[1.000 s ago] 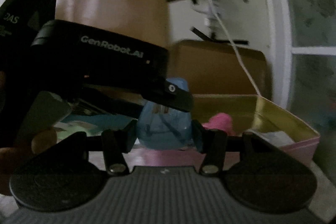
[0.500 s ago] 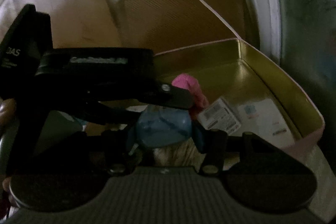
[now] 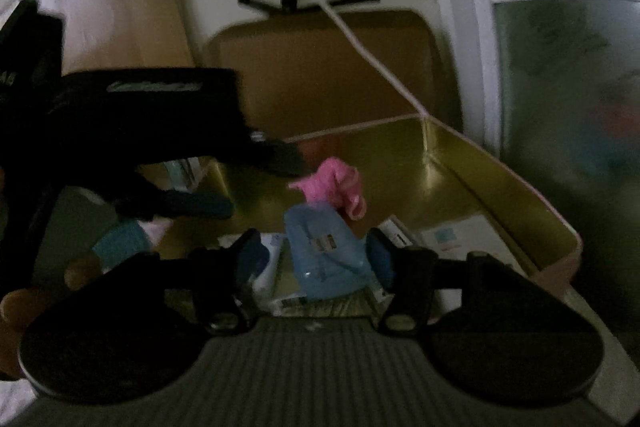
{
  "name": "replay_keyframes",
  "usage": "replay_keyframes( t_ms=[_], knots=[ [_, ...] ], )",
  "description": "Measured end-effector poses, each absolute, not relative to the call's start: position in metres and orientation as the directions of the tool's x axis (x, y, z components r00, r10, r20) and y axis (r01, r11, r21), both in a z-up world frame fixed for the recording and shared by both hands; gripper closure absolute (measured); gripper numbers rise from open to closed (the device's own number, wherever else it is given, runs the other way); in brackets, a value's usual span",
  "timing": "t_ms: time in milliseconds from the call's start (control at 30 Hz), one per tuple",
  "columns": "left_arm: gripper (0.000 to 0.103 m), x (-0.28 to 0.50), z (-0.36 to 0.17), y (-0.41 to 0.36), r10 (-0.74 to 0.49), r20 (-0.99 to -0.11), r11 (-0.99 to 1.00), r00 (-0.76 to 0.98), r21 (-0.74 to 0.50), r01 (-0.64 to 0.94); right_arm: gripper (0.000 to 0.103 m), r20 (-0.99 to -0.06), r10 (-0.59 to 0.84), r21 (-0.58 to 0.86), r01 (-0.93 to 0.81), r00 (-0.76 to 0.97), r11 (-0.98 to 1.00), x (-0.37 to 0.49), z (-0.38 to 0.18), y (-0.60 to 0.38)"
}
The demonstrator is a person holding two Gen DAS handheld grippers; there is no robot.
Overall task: Organize soft objects
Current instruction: 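Lower the blue case into the pink tin box and open the left gripper, then move the right gripper to the teal pineapple box and grasp it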
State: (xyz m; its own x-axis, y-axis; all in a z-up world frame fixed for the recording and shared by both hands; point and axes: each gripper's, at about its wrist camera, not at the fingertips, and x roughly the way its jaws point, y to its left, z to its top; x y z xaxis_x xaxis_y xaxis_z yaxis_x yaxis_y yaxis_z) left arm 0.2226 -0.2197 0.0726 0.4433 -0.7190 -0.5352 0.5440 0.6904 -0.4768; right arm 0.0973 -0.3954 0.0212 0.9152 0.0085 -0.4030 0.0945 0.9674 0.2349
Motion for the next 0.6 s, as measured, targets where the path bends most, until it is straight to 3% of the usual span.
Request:
replay_keyframes(
  t_ms=[233,400,600],
  knots=[
    [0.008,0.152,0.074,-0.146,-0.739,-0.435,0.672,0.514,-0.426,0.606,0.042,-0.268,-0.061,0.29,0.141,0.961,0.947,0.051,0.034,-0.385],
    [0.008,0.106,0.046,-0.075,-0.652,-0.477,0.755,0.588,-0.345,0.558,0.043,-0.236,0.002,0.305,0.072,0.972,0.949,0.038,0.033,-0.357],
    [0.008,0.086,0.014,0.005,-0.472,-0.55,0.88,0.689,-0.244,0.407,0.043,-0.278,0.195,0.248,-0.126,0.941,0.961,0.041,0.031,-0.292]
  ],
)
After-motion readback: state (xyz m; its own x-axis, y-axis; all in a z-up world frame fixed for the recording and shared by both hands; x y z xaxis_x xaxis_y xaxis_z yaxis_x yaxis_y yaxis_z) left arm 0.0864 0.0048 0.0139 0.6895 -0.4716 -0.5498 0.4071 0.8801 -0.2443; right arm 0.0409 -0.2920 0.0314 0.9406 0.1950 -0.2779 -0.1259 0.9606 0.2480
